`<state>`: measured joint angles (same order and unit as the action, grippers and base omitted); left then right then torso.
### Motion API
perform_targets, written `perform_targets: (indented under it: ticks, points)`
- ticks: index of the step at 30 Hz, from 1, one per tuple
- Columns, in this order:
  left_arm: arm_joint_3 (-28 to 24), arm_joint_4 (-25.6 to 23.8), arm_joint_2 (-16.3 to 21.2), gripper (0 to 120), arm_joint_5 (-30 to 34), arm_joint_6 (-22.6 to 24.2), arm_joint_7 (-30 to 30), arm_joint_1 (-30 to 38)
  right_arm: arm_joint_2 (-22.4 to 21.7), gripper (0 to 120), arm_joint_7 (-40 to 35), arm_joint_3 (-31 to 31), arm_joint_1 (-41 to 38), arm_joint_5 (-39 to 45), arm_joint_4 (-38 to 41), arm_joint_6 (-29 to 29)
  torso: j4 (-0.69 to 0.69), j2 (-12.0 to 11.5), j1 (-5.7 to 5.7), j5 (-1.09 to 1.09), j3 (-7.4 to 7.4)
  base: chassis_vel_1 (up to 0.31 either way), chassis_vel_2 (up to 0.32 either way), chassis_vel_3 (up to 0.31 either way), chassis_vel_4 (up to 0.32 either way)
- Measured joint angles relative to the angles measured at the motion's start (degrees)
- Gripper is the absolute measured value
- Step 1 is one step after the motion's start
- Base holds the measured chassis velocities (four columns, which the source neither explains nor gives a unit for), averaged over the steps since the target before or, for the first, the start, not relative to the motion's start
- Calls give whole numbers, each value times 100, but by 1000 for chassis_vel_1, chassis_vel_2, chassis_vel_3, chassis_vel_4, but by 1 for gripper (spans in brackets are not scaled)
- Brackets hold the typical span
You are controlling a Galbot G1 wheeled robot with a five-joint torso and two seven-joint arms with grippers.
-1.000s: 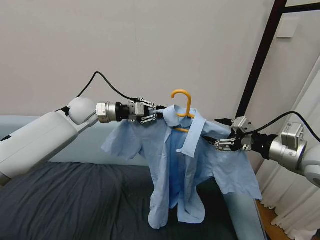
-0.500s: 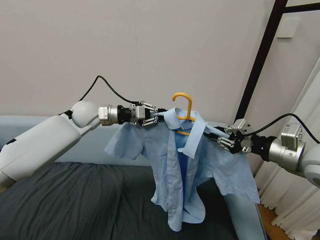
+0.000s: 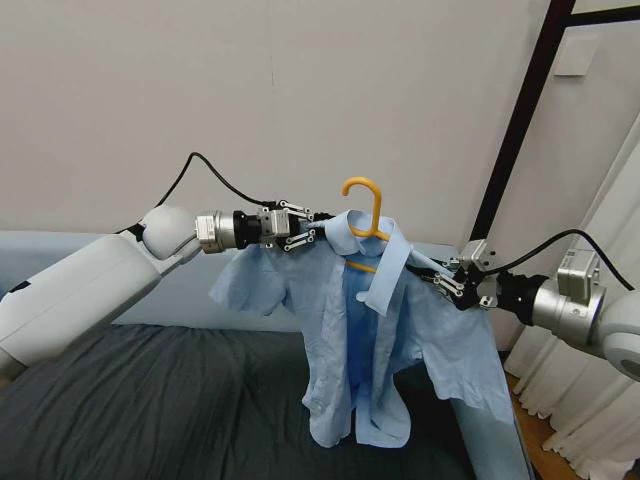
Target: Pick up the clothes from the sofa and hang them on the clothes hanger.
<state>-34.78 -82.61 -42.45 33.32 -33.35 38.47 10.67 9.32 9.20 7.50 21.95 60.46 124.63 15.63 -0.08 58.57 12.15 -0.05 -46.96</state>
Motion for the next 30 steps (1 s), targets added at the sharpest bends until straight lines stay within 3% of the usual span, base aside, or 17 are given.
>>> perform_targets:
  ticks: [6, 11, 22, 28, 30]
  points:
    - [84, -126, 179, 39, -77, 71, -389, -277, 74, 5, -215, -4, 3, 166, 1, 9, 1, 0, 0, -1, 0, 0, 0, 0, 0]
    - [258, -264, 366, 63, -188, 83, -671, -498, 252, 5, -631, -29, 0, 346, -69, 253, 0, 0, 0, 0, 0, 0, 0, 0, 0]
    - [555, -396, 587, 98, -492, 69, -1055, -924, 526, 5, -1275, -77, -62, 861, -179, 633, 0, 0, 0, -1, 0, 0, 0, 0, 0]
    - [960, -688, 747, 100, -532, 180, -1224, -1464, 614, 5, -1636, -136, -161, 1043, -263, 920, 0, 0, 0, 1, 0, 0, 0, 0, 0]
    - [1384, -997, 799, 100, -444, 441, -1517, -2031, 625, 5, -1898, -192, -185, 1267, -231, 1132, 0, 0, 0, 1, 0, 0, 0, 0, 0]
